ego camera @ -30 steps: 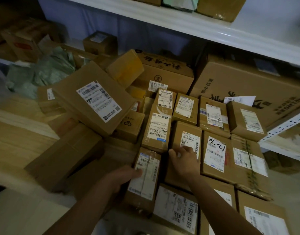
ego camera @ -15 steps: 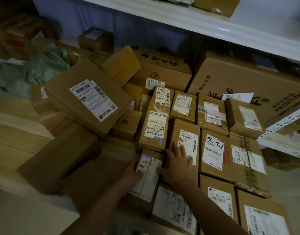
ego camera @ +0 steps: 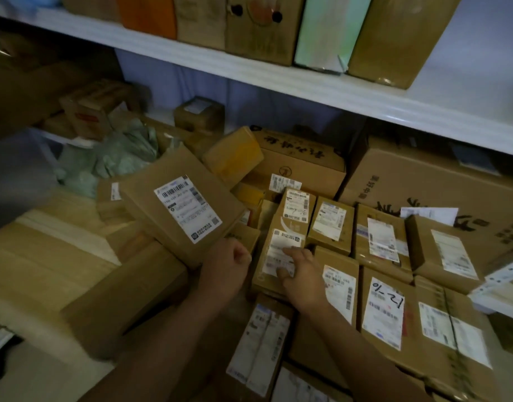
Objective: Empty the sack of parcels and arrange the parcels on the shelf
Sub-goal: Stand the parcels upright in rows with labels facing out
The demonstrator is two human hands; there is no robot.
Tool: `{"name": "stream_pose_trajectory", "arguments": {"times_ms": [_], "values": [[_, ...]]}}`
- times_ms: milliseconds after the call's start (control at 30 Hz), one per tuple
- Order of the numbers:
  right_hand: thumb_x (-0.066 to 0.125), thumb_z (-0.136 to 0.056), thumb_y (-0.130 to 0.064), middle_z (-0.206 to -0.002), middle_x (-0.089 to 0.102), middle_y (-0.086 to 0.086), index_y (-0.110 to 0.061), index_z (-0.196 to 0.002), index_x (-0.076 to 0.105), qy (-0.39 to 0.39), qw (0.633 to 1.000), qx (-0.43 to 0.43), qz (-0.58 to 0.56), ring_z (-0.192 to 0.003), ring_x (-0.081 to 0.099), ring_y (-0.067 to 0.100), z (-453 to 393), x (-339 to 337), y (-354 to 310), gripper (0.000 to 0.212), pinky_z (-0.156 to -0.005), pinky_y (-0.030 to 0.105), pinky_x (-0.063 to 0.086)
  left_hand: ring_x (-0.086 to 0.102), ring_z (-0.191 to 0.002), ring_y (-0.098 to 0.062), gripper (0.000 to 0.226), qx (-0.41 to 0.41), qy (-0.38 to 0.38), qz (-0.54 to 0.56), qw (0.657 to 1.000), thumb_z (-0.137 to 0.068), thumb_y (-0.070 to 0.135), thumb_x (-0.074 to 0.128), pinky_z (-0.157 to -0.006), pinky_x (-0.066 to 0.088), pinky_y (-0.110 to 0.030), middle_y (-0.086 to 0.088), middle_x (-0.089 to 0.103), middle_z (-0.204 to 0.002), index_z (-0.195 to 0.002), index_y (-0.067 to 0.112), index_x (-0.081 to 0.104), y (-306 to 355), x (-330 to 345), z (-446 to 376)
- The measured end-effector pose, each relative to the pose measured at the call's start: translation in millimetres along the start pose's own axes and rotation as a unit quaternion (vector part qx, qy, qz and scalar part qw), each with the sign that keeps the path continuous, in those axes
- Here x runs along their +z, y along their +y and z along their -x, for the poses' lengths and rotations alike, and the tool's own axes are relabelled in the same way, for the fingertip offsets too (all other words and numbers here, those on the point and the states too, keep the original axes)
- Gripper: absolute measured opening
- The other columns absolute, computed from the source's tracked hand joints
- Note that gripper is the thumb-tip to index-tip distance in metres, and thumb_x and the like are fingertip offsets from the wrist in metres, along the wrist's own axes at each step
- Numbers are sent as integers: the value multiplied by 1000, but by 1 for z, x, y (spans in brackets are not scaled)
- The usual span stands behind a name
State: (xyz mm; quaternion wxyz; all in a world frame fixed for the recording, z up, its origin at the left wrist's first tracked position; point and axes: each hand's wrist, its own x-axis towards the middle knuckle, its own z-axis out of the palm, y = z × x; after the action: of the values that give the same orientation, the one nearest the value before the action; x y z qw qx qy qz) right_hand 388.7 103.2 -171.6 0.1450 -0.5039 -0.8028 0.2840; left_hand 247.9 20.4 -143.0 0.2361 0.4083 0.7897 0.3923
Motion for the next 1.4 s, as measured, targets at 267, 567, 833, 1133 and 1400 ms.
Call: {"name": "stream_pose_trajectory", "arguments": {"times_ms": [267,567,833,1133,1400], "values": [[47,-98,-35,-128,58,5,-17,-140,41,-145,908,182,-349,-114,56,22,-33,15,-64,46,-92,35,49,50,-112,-28,23,14,225,-64,972,-88,15,62,-94,38,-32,-11,55,-118,-110,9,61,-10,-95,-60],[50,-92,-48,-106,69,6,-20,-109,60,-145,821,274,-480,-100,62,25,-51,53,-111,35,-80,38,48,44,-126,-36,68,-87,182,-123,972,-82,51,60,-107,33,-44,-18,51,-136,-133,8,50,-53,-169,-112],[88,-46,-47,-115,68,20,-20,-126,52,-74,728,288,-617,-104,65,41,-53,62,-123,91,-83,59,52,53,-95,-22,40,-95,41,106,989,-86,54,55,-84,41,-36,-4,59,-104,-101,17,60,-70,-189,-117],[47,-89,-42,-96,75,10,-21,-115,62,61,679,170,-712,-76,71,27,-77,2,-94,36,-75,46,54,59,-92,-23,30,-95,-4,253,963,-99,36,40,-91,46,-43,-4,61,-90,-80,21,58,-61,-159,-175],[51,-86,-50,-109,65,6,-33,-108,56,208,689,241,-651,-110,56,31,-116,1,-76,28,-87,52,49,36,-136,-33,68,-140,22,162,977,-92,56,42,-109,34,-50,-13,35,-149,-145,14,33,-68,-123,-238]]}}
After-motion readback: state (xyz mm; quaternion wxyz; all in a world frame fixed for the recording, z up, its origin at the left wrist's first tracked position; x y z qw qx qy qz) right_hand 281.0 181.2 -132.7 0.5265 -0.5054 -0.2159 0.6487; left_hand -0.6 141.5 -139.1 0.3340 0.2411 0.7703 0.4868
